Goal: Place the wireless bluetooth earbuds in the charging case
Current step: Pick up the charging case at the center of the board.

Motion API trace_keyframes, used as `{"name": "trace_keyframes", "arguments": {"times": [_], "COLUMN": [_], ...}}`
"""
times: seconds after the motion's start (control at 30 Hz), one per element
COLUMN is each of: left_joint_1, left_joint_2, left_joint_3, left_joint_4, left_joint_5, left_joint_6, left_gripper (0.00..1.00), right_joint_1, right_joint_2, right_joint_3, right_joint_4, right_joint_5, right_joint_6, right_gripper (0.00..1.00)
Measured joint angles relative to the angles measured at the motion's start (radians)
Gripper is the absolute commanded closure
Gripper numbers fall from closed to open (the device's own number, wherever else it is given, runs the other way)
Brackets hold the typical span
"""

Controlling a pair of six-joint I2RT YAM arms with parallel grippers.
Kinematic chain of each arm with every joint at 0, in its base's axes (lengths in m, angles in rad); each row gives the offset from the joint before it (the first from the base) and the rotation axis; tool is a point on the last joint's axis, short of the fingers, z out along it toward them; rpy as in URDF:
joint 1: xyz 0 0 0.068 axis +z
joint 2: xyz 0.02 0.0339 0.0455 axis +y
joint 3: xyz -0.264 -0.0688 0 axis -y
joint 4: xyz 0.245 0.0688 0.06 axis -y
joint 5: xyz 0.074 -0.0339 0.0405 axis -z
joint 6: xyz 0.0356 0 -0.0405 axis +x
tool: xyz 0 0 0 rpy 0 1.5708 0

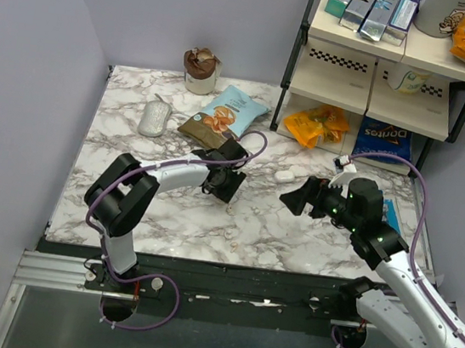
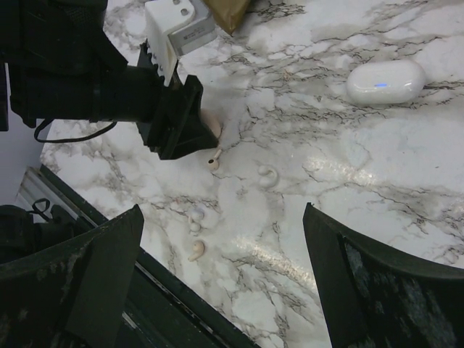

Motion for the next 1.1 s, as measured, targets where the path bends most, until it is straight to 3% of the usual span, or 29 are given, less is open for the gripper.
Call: {"name": "trace_keyframes", "arguments": {"times": [0.07,0.13,0.23,0.47,1.1], "left_joint_1": [-0.002,-0.004,-0.006,-0.006,-0.019], "left_joint_2": [0.027,0.046,0.057,0.060,0.044], "left_joint_3": [0.032,0.055,0.068,0.068,0.040], "left_joint_4": [-0.004,-0.007,-0.006,-0.021,-0.002], "left_joint_5": [-0.048,-0.085,-0.128,-0.199,-0.206], "left_joint_6": [-0.063,-0.114,-0.171,-0.209,-0.254], "left_gripper": [0.55,0.40,0.29,0.22,0.22], "right_joint_1": [0.000,0.000,0.000,0.000,0.000], "right_joint_2": [0.000,-0.001,-0.004,-0.008,-0.008], "right_joint_3": [0.000,0.000,-0.002,-0.005,-0.026], "right_joint_4": [0.000,0.000,0.000,0.000,0.000], "right_joint_5": [0.000,0.000,0.000,0.000,0.000], "right_joint_6": [0.004,0.005,0.005,0.005,0.005], "right_gripper": [0.00,0.00,0.00,0.00,0.00]}}
